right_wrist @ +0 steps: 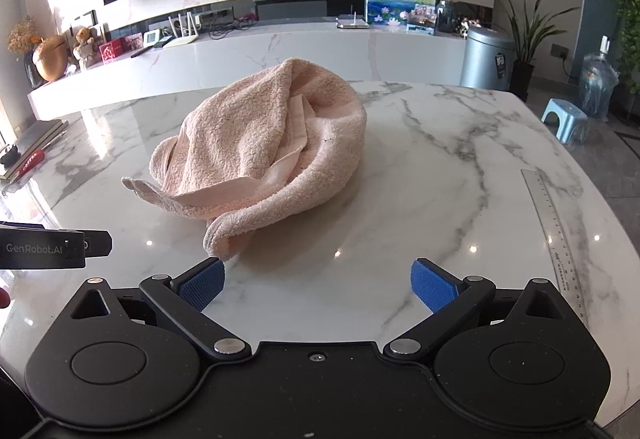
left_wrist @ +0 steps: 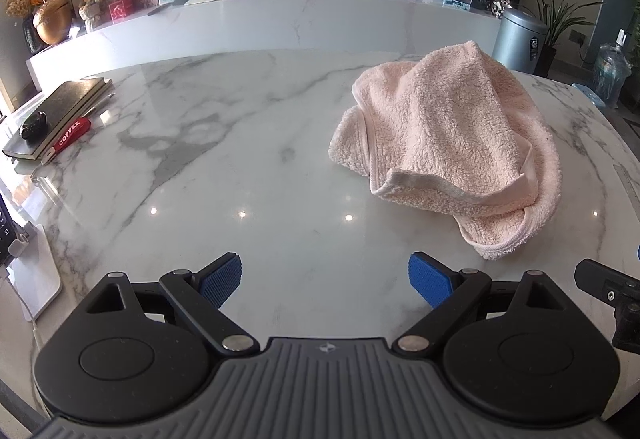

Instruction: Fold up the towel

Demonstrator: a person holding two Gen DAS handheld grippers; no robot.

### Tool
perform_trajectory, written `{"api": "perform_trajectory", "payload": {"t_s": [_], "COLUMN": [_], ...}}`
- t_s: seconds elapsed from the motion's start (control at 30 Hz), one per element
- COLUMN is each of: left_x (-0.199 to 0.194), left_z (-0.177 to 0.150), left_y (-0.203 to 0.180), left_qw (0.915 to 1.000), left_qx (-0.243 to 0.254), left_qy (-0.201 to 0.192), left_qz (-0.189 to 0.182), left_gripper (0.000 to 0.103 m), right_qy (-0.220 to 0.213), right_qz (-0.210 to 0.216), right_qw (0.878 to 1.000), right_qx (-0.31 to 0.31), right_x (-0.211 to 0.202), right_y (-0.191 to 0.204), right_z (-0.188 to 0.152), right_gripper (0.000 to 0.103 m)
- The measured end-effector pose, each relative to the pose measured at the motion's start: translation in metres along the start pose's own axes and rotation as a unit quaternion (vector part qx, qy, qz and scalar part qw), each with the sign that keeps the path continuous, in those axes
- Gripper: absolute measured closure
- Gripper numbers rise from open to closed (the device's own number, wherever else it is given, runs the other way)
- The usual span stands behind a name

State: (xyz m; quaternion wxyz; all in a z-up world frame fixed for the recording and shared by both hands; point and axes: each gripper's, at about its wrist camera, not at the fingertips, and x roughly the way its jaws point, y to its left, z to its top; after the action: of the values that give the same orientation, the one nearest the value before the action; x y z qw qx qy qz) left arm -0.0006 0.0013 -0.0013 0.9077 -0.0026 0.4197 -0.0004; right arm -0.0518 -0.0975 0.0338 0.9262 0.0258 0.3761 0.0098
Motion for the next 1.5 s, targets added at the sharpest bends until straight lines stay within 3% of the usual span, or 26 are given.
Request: {"api": "perform_trajectory", "payload": {"t_s": [0.2,1.5], "left_x": [0.0025,0.0073], "left_z": [-0.0013,-0.0052], "left_y": [0.002,0.0026], "left_qw": [0.9999,0.9999], "left_qx": [-0.011,0.005], "left_qy": [0.005,0.007], "left_qz": [-0.012,-0.007], "left_gripper": [0.012,0.011], "right_qy": [0.001,0.003], "right_qz": [0.005,0.004], "right_qw": [1.0,1.0], "right_qx": [0.001,-0.003], "right_x": [0.0003,0.0035], "right_y": [-0.004,0.0034], "right_z": [0.0012,-0.0026], "right_gripper": [0.003,0.003]}}
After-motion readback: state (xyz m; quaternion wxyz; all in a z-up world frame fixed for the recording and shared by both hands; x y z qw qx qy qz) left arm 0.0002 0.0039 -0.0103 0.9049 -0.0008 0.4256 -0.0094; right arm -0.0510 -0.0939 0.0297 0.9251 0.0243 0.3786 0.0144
